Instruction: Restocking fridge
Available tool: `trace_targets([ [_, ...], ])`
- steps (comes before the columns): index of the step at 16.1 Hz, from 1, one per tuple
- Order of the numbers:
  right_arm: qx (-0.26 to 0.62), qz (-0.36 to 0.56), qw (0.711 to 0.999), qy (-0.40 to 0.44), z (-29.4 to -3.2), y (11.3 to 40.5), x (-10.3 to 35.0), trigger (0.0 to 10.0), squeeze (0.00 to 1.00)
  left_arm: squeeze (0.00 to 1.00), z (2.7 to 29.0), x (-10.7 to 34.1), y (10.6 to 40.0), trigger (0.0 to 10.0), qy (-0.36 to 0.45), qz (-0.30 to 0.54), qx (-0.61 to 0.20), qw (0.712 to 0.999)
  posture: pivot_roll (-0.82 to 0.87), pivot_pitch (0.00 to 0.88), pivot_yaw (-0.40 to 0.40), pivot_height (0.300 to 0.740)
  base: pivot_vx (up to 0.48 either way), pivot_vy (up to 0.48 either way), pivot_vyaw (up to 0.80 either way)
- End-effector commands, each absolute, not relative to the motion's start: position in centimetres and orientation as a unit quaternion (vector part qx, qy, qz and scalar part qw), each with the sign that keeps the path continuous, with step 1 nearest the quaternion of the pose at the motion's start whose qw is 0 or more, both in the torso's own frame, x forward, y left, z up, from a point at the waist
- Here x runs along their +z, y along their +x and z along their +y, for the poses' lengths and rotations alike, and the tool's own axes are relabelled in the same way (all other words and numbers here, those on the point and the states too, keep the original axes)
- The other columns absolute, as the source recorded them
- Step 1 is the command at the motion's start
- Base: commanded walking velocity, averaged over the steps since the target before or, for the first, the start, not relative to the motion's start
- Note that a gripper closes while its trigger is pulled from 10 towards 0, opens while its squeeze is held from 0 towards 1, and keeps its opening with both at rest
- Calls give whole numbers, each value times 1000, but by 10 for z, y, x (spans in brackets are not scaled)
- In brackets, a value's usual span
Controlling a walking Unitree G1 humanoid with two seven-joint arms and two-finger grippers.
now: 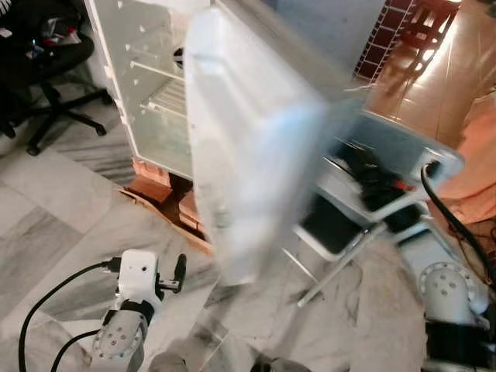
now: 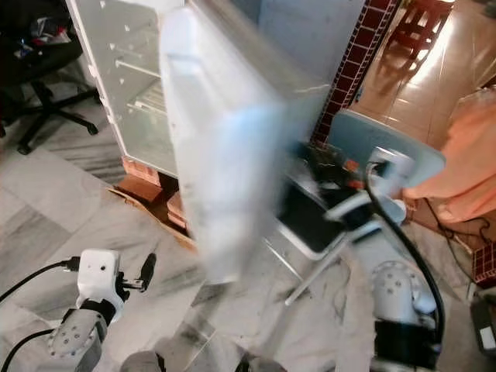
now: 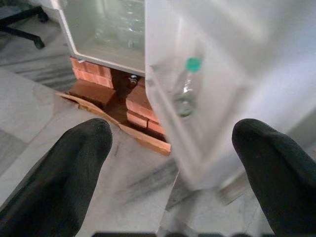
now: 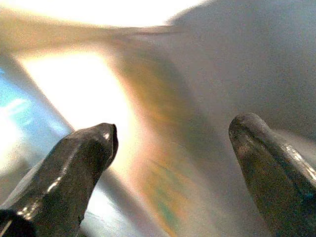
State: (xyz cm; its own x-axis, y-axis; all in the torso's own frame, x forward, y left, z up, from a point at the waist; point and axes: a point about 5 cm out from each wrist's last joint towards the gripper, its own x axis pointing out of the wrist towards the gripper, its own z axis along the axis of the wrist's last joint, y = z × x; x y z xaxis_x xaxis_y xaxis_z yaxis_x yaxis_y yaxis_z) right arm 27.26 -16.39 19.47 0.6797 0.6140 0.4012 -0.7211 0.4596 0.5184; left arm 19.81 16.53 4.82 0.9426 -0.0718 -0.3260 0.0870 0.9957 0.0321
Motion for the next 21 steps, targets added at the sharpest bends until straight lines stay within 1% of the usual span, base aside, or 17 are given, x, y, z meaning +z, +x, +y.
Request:
trace_targets([
  [1,470,-90,812,335,-151,259,209,10000,0,0,167,47,196,10000,24,168,-37,985,186,73,-97,740,0,0,0],
  [2,443,-57,843,301,-152,264,190,10000,0,0,167,47,197,10000,23,169,-38,985,180,71,-98,740,0,0,0],
  [3,376,0,887,269,-161,273,158,10000,0,0,166,47,197,10000,23,169,-41,984,183,71,-99,740,0,0,0],
  [4,333,23,911,240,-168,276,143,10000,0,0,166,46,198,10000,23,170,-42,984,183,70,-100,740,0,0,0],
  [5,325,27,915,236,-169,276,141,10000,0,0,165,46,198,10000,23,170,-42,984,184,69,-101,740,0,0,0],
  [6,290,37,927,234,-173,278,134,10000,0,0,165,47,200,10000,24,170,-41,984,185,69,-102,740,0,0,0],
  [7,277,37,933,227,-174,278,132,10000,0,0,166,47,201,10000,24,169,-37,985,185,71,-102,740,0,0,0],
  [9,203,16,964,171,-176,284,125,10000,0,0,169,60,215,10000,64,138,-31,988,190,87,-103,740,0,0,0],
  [10,168,0,975,149,-177,287,126,10000,0,0,172,69,221,10000,74,114,-25,990,191,90,-104,740,0,469,0],
  [12,121,-25,985,117,-176,289,129,10000,0,0,182,83,230,10000,89,79,-5,993,184,101,-94,740,0,469,0],
  [13,91,-29,990,101,-174,288,127,10000,0,0,190,93,236,10000,95,48,18,994,172,104,-91,740,0,480,0],
  [15,78,-34,992,92,-171,285,123,10000,0,0,193,96,241,10000,92,38,31,995,172,104,-91,740,0,480,0],
  [17,49,-22,996,64,-171,281,113,10000,0,0,193,104,248,10000,92,11,45,995,156,103,-91,740,0,480,0],
  [21,12,2,999,50,-184,269,95,10000,0,0,192,99,247,10000,83,10,59,995,155,92,-102,740,0,480,0],
])
